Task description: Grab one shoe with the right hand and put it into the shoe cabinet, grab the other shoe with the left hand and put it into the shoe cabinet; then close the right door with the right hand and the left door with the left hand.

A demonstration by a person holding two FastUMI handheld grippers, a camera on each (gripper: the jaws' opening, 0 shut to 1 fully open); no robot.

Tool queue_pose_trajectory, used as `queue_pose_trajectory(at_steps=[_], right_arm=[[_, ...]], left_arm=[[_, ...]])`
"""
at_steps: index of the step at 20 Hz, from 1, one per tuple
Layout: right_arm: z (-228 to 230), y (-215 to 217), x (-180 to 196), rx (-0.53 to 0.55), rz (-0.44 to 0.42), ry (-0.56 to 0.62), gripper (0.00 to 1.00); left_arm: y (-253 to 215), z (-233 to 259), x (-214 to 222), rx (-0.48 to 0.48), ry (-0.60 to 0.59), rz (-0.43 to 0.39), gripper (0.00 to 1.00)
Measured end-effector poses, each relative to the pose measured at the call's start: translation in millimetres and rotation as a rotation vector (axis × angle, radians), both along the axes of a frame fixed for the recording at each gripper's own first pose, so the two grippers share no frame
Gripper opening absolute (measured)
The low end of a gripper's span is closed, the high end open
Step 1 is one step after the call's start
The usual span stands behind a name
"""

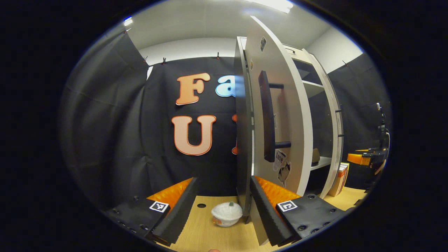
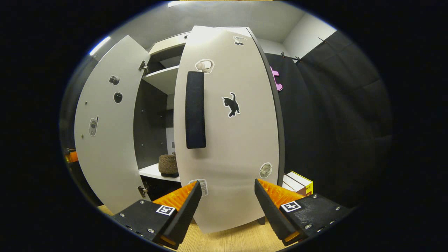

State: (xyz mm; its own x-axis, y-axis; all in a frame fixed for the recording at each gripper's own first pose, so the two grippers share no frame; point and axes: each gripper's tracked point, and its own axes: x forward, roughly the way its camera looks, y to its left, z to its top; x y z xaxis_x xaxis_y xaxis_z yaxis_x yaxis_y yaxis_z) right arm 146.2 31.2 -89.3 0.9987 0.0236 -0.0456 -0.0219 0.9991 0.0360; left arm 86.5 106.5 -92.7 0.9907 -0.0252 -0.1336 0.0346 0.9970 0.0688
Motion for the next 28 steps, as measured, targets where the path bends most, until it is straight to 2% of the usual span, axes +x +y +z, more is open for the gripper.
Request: queue_pose_trajectory(at_steps=[4,10,11,13,14,15,17,23,26,27,28], right_arm=[[8,-4,-10,-0.004,0.014,-0.009,0.94],[21,-12,-29,-0.005,0.039,-0.036,0.94],[22,-13,-33,-0.006,0.044,-0.039,0.94],[24,-16,-41,-0.012,0.050,-0.046,0.94],[25,-19,-44,-0.019,0.049,-0.048,0.94],[26,-22,-48,-0.024,0.045,-0.051,0.94],[28,-30,-55,-0.024,0.036,-0.052,0.94],[42,-51,-72,-0.013,0.010,-0.066,0.94],[44,-52,-75,-0.012,0.005,-0.078,0.94],[45,-53,-75,-0.011,0.004,-0.082,0.94],[46,-55,-76,-0.008,0.003,-0.083,0.94]], left_arm=[[-13,-12,15,0.002,0.028,-0.006,0.97],[-23,-14,17,-0.006,0.035,0.018,0.94],[-31,-15,16,-0.021,0.037,0.007,0.93],[-51,-13,18,-0.049,0.038,-0.027,0.99],[-63,-10,19,-0.054,0.033,-0.050,0.96],[-75,-6,20,-0.052,0.027,-0.070,0.99],[-97,-5,20,-0.026,0.022,-0.094,0.96],[-120,-12,40,-0.008,0.031,-0.090,0.93],[-128,-19,50,0.013,0.035,-0.077,0.99],[-131,-22,53,0.020,0.037,-0.073,0.93],[-134,-23,56,0.023,0.037,-0.072,0.99]])
